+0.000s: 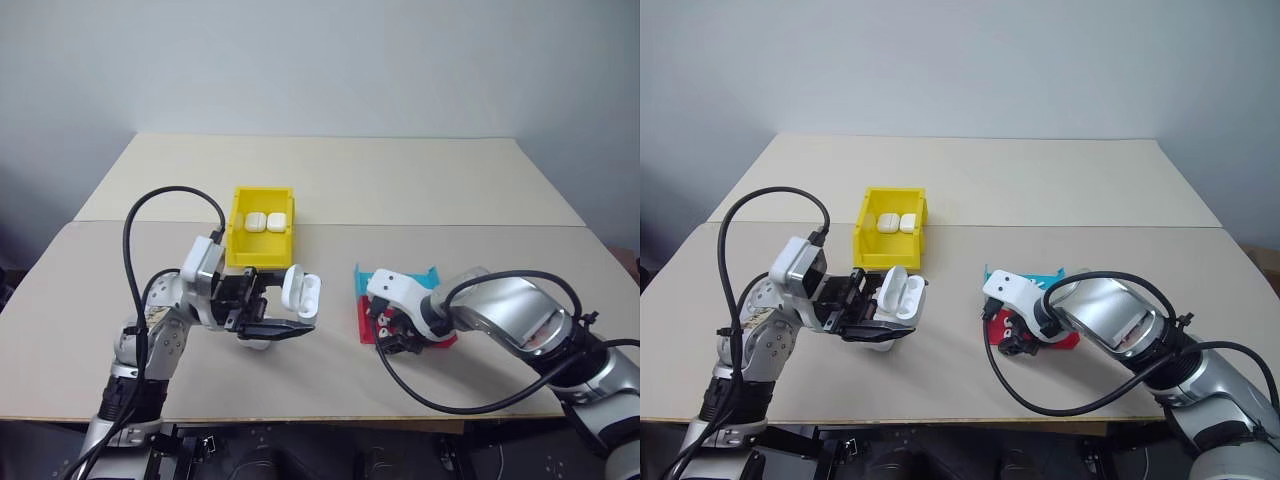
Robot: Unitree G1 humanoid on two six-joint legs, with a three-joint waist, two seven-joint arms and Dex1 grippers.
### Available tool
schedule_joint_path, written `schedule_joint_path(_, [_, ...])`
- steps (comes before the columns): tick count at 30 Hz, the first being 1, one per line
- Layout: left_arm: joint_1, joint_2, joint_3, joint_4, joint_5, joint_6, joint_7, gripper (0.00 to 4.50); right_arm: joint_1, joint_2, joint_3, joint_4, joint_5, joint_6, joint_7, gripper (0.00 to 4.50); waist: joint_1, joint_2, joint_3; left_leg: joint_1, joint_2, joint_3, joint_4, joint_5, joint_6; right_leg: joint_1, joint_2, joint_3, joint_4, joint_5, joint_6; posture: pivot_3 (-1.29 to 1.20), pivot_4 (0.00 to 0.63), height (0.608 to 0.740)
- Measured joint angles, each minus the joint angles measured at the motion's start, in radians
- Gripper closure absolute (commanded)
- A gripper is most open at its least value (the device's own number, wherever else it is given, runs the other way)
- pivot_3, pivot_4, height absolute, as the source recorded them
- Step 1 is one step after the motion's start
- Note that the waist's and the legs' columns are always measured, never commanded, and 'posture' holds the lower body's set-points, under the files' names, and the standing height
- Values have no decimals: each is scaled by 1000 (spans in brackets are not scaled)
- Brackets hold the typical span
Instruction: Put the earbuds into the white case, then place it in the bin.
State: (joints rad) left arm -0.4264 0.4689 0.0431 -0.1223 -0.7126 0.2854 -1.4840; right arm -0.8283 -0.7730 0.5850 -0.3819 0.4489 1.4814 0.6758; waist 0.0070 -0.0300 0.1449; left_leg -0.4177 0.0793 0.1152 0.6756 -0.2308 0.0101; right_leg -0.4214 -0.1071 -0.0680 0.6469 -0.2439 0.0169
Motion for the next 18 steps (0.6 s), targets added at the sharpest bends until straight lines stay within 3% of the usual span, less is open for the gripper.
schedule_joint_path(6, [2,1,0,-19,0,0,15,1731,0,5,1,11,-3,0,-2,1214,0,0,0,0,0,0,0,0,0,0,0,0,0,0,0,0,150,740])
schedule_joint_path(9, [2,10,-1,-20,0,3,19,1731,0,10,3,15,-9,-1,-4,1791,-1,0,0,0,0,0,0,0,0,0,0,0,0,0,0,0,150,740])
schedule_joint_path(15, [2,12,-1,-30,0,4,33,1731,0,16,9,17,-32,-6,-20,3816,-1,0,0,0,0,0,0,0,0,0,0,0,0,0,0,0,150,740])
schedule_joint_path(18, [2,12,-1,-40,-1,4,40,1731,0,19,9,17,-33,-6,-23,3882,-2,0,0,0,0,0,0,0,0,0,0,0,0,0,0,0,150,740])
